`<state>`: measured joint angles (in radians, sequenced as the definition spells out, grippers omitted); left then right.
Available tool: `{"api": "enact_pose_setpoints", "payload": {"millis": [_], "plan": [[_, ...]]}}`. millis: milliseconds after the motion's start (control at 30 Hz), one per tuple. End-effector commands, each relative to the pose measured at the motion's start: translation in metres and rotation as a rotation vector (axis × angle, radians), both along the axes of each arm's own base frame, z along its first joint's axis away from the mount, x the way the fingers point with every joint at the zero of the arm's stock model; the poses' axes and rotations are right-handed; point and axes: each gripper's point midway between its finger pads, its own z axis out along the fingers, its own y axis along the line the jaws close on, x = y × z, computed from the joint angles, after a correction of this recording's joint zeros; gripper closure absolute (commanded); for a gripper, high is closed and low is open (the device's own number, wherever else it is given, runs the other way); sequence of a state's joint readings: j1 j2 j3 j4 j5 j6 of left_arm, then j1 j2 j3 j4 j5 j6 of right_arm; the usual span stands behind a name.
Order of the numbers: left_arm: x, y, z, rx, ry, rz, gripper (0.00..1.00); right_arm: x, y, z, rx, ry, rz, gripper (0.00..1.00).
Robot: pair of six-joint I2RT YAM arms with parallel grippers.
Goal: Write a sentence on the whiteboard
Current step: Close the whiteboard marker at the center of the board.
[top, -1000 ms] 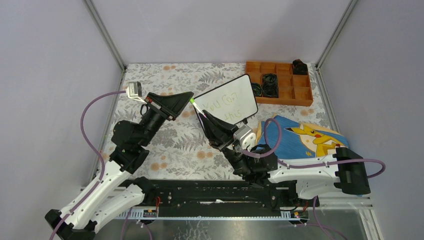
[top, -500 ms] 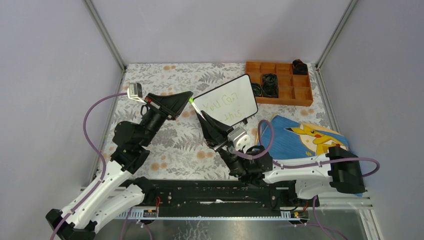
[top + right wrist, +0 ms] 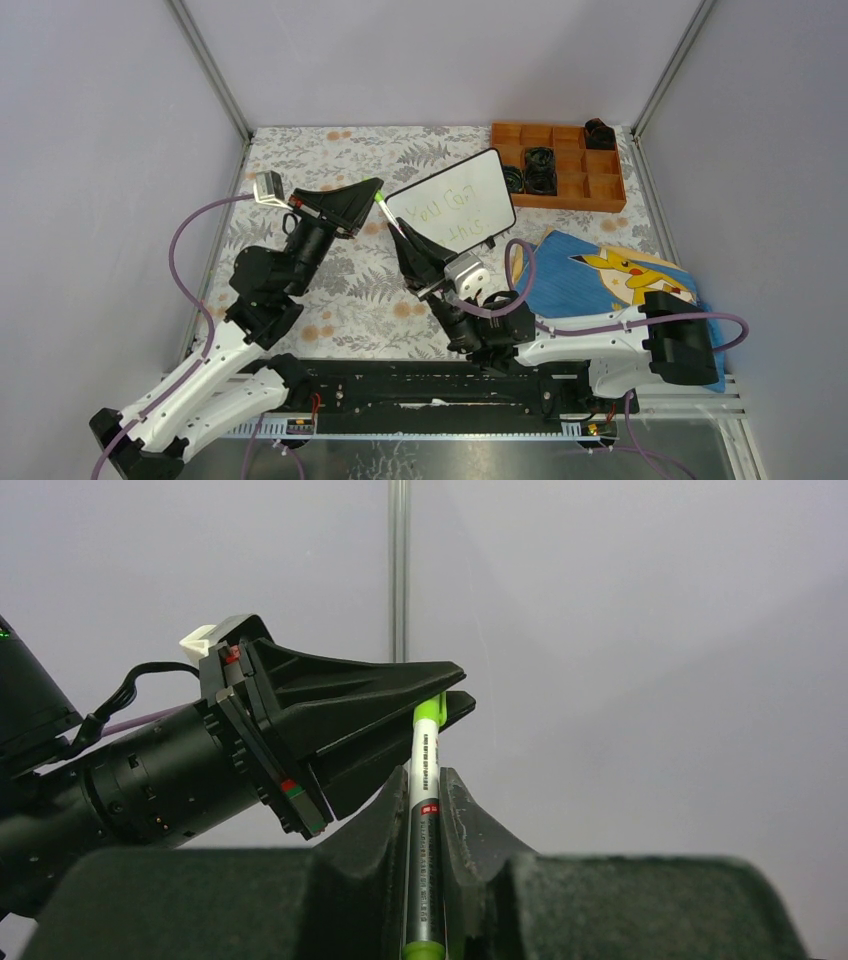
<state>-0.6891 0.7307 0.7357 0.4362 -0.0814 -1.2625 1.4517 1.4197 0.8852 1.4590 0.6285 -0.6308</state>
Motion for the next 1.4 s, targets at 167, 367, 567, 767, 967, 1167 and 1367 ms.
{"api": "enact_pose_setpoints", "payload": {"millis": [167, 367, 567, 767, 967, 1167, 1367], "plan": [[-0.042, -0.055, -0.047, 0.155, 0.027, -0.231, 1.00, 0.017, -0.009, 0.032, 0.109, -0.008, -0.029, 1.00], [-0.041, -0.044, -0.044, 0.123, 0.016, -0.191, 1.00, 0.014, -0.015, 0.032, 0.102, -0.018, -0.016, 1.00], [-0.040, -0.027, -0.031, 0.105, -0.020, -0.113, 0.71, 0.009, -0.018, 0.028, 0.081, -0.011, 0.024, 1.00], [-0.039, -0.029, -0.025, 0.118, -0.033, -0.111, 0.46, 0.007, -0.017, 0.024, 0.072, -0.003, 0.042, 1.00], [-0.038, -0.028, -0.024, 0.119, -0.033, -0.104, 0.47, 0.003, -0.014, 0.020, 0.059, 0.001, 0.075, 1.00], [-0.035, -0.026, -0.029, 0.127, -0.017, -0.083, 0.86, 0.001, -0.013, 0.012, 0.041, 0.020, 0.102, 1.00], [-0.024, -0.019, -0.055, 0.199, 0.053, -0.014, 1.00, -0.005, -0.009, -0.010, -0.039, 0.085, 0.167, 0.67]]}}
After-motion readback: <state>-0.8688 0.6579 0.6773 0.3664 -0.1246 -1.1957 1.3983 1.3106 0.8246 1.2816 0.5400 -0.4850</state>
